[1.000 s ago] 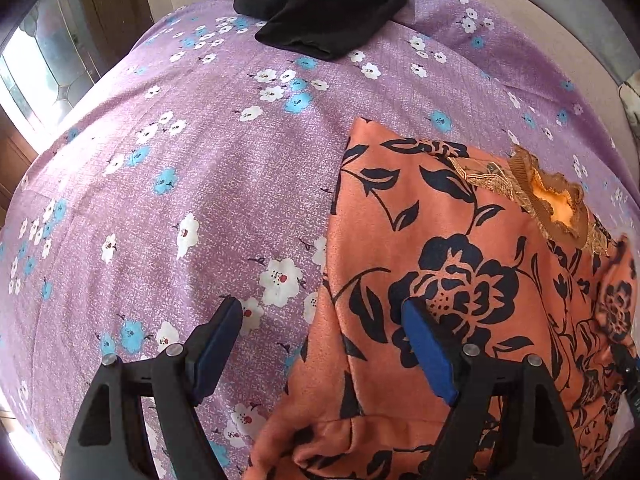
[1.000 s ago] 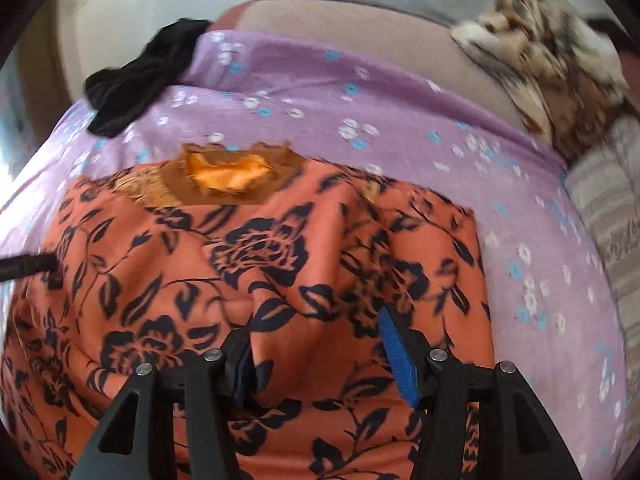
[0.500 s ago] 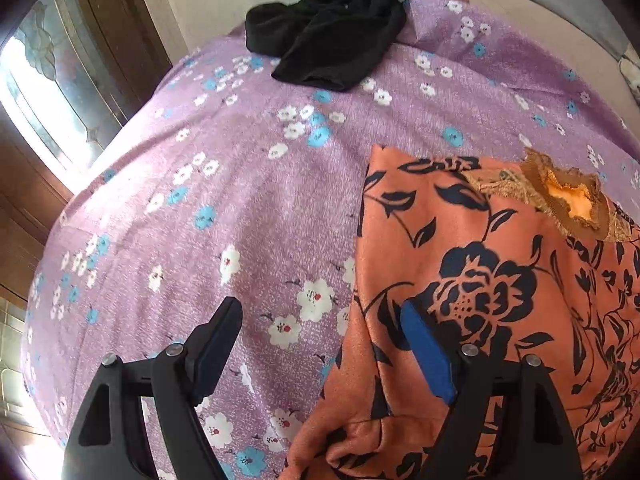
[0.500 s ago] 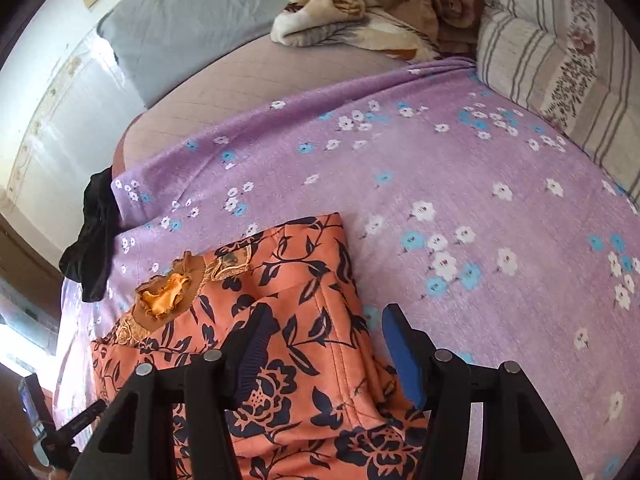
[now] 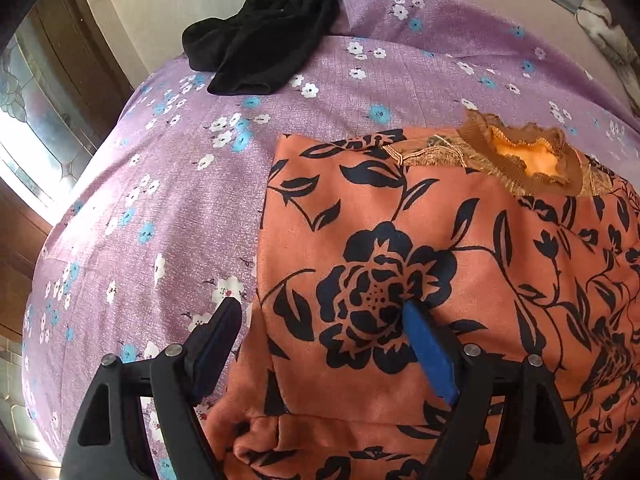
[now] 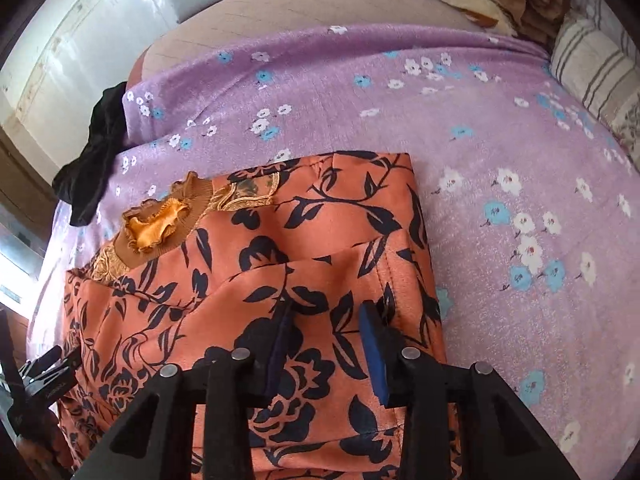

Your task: Fold small clothes

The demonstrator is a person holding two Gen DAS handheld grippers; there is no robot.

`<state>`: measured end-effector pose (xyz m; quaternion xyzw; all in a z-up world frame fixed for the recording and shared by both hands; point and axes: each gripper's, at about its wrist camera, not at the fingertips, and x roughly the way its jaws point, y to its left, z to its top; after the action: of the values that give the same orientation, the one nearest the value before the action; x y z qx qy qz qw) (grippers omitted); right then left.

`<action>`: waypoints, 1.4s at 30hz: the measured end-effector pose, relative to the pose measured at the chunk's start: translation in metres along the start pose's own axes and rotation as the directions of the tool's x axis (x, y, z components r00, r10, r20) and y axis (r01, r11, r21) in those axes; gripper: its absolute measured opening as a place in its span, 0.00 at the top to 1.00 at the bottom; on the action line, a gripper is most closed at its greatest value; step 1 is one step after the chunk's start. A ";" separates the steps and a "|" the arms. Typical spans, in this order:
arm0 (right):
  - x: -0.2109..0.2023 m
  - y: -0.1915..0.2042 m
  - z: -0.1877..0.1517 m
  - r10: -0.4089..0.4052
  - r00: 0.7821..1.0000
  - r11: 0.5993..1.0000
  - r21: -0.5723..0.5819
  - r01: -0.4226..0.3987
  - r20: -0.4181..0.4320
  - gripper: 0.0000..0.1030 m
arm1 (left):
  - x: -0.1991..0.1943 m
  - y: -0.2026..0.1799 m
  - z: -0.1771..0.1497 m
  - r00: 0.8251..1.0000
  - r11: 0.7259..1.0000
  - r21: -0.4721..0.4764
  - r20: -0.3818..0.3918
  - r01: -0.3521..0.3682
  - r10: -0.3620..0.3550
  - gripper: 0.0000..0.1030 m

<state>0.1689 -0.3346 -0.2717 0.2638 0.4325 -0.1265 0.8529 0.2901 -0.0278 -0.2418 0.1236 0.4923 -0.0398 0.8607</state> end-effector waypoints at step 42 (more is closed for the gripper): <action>0.005 0.049 -0.031 0.086 0.996 0.991 -0.101 -0.089 -0.035 0.44 | -0.027 -0.023 -0.020 0.995 0.999 0.022 0.097 0.027 -0.029 0.19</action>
<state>0.1731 -0.2766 -0.2744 0.2404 0.4394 -0.0625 0.8633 0.2556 -0.0469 -0.2324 0.1235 0.4510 -0.0628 0.8817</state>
